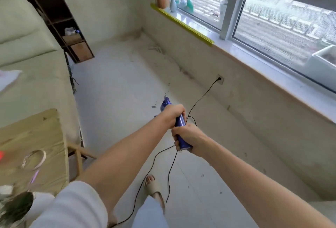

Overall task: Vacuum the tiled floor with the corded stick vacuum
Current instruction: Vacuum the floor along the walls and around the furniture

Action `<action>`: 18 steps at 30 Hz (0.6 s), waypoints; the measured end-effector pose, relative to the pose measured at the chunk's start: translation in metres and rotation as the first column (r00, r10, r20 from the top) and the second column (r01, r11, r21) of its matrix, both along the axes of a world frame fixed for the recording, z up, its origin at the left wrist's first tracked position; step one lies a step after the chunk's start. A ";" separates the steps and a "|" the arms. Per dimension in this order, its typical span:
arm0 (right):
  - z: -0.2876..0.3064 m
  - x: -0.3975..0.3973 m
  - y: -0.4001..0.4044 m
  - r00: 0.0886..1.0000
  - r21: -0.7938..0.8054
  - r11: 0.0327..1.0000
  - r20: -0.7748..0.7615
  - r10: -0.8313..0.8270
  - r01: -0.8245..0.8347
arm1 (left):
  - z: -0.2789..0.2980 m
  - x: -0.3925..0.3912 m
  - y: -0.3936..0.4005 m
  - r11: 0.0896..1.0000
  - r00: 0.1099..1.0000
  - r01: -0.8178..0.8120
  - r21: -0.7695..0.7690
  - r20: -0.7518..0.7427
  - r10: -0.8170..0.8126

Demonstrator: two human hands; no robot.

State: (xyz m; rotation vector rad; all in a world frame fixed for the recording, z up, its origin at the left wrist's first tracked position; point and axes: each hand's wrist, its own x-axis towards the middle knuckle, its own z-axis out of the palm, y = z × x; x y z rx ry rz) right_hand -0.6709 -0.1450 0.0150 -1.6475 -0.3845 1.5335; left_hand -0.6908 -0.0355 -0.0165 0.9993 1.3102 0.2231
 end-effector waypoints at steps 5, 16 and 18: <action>0.000 -0.002 0.123 1.000 -0.037 0.999 0.020 -0.013 0.013 | -0.009 0.001 0.124 1.000 1.000 0.008 -0.021 -0.009 -0.008; 0.009 0.025 0.308 0.999 -0.006 1.000 0.023 0.025 -0.025 | -0.002 0.028 0.314 1.000 0.999 -0.010 0.012 -0.045 0.011; 0.007 0.037 0.343 0.999 -0.013 0.999 0.021 0.048 -0.047 | -0.001 0.038 0.346 0.999 0.998 -0.033 0.025 -0.051 0.034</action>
